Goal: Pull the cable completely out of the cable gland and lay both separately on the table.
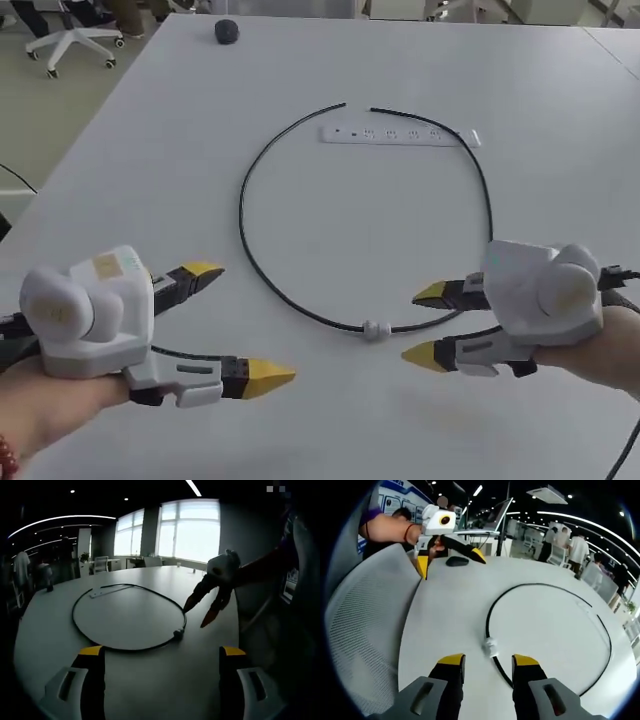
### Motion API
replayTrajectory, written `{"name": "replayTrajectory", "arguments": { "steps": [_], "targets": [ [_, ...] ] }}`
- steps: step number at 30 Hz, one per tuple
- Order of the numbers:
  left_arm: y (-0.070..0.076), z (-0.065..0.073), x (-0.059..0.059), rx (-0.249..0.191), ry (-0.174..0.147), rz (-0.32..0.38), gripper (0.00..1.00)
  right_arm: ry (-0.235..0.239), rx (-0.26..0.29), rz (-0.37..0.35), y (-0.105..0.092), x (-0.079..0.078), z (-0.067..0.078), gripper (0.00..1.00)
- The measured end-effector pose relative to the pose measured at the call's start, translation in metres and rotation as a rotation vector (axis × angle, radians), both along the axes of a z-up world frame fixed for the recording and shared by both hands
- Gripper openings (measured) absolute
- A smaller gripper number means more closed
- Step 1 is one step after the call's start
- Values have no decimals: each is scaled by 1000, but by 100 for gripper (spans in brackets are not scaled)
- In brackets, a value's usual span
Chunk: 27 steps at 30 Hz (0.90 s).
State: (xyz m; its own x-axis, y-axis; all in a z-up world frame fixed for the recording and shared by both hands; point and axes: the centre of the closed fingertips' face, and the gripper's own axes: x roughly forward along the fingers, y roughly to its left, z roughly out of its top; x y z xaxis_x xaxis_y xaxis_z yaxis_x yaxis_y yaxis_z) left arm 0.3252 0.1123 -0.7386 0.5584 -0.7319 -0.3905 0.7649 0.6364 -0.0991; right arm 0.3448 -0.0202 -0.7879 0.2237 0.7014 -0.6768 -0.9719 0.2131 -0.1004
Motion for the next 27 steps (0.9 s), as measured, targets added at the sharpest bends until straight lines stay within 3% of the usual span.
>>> {"name": "replayTrajectory", "arguments": {
  "steps": [6,12,27],
  "targets": [
    [2,-2,0,0,-1,3,95,1,-66,49,10,4,-13,30],
    [5,-2,2,-2,-3,6,95,15,-89,61,11,7,-21,31],
    [4,-3,4,-5,-1,11,94,25,-137,98,17,9,-32,16]
  ]
}}
